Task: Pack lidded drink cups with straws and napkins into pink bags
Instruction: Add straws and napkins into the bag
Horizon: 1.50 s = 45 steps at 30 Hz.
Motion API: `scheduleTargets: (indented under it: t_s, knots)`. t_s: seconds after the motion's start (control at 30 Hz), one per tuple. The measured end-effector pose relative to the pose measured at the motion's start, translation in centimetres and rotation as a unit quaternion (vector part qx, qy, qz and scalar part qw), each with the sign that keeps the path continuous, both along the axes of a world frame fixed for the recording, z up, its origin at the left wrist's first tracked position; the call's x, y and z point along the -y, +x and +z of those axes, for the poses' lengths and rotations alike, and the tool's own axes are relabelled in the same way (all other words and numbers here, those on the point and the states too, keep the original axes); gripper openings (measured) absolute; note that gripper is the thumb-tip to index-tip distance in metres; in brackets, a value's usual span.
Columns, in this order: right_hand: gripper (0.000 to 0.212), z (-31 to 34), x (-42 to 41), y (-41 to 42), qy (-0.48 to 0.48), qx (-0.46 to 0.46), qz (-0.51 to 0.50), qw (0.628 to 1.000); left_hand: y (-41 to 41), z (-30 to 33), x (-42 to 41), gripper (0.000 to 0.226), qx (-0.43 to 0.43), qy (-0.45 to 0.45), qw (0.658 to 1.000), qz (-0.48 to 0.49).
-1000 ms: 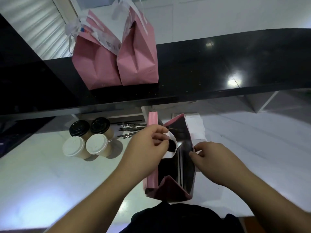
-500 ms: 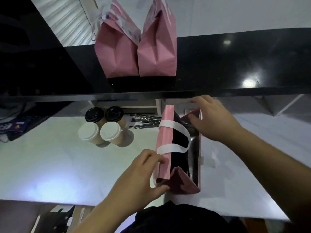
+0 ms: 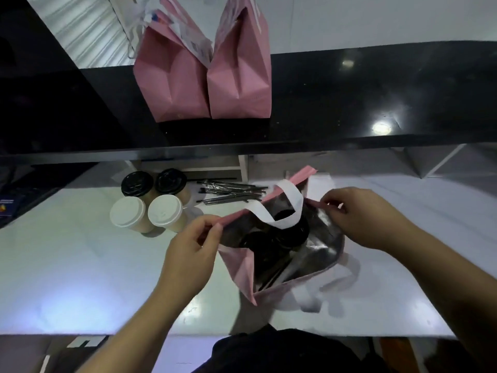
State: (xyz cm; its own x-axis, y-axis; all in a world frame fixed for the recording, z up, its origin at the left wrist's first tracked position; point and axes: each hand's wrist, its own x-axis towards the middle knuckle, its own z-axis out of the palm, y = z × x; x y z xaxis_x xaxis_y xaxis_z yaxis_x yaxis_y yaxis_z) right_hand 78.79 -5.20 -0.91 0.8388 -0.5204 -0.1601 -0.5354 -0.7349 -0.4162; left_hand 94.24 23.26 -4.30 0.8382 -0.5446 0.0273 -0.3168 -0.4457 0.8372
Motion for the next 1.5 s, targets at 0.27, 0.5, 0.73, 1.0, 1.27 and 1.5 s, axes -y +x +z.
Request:
scheduleTargets:
  t_s: [0.27, 0.5, 0.73, 1.0, 1.27, 1.5]
  knots:
    - [0.023, -0.1, -3.0, -5.5, 0.097, -0.013, -0.02, 0.995, 4.8, 0.0, 4.7, 0.023, -0.041, -0.006, 0.999, -0.013]
    - [0.032, 0.6, -0.7, -5.9, 0.259, -0.043, -0.039, 0.964, 5.4, -0.4, 5.7, 0.024, -0.051, 0.001, 0.997, -0.058]
    - [0.021, -5.7, 7.1, 0.5, 0.073, -0.034, -0.101, 0.992, 5.4, -0.4, 5.9, 0.025, -0.058, 0.002, 0.996, -0.074]
    - [0.044, -13.2, 10.1, 8.5, 0.032, -0.129, 0.065, 0.989, 5.4, -0.8, 5.3, 0.022, -0.073, 0.012, 0.99, -0.121]
    - [0.052, -17.2, 10.9, 8.3, 0.003, -0.128, 0.089, 0.988, 5.7, -1.1, 5.7, 0.021, -0.089, -0.002, 0.991, -0.095]
    - [0.042, -16.6, 11.9, 7.4, 0.061, -0.074, 0.089, 0.991, 5.9, -1.2, 5.9, 0.021, -0.096, -0.004, 0.991, -0.098]
